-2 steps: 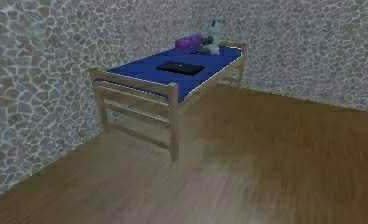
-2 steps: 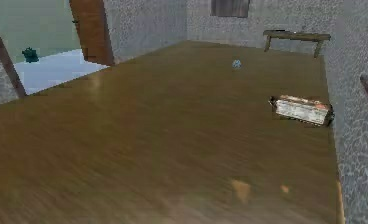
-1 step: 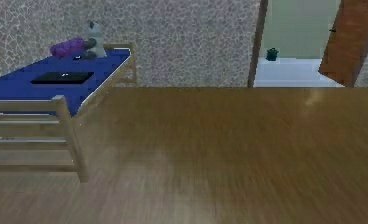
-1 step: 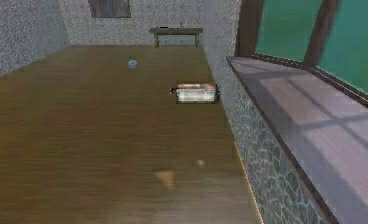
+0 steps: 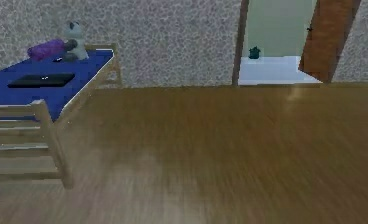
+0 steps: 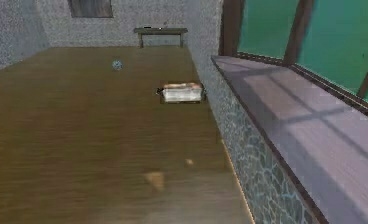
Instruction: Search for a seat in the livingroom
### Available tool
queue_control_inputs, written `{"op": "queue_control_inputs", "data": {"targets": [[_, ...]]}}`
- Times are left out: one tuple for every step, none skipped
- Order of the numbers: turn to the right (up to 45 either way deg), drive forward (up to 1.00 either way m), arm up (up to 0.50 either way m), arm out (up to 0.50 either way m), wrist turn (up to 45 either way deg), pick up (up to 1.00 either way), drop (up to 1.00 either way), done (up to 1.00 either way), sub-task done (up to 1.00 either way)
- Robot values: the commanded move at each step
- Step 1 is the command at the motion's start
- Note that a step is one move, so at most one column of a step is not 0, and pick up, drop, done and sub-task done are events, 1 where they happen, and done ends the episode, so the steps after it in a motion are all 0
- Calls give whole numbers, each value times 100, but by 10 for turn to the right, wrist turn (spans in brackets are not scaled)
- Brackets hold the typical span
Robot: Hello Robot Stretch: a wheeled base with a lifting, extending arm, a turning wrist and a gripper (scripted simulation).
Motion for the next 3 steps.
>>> {"op": "queue_control_inputs", "data": {"targets": [[0, 25, 0, 0, 0, 0, 0, 0, 0], [300, 0, 0, 0, 0, 0, 0, 0, 0], [0, 100, 0, 0, 0, 0, 0, 0, 0]]}}
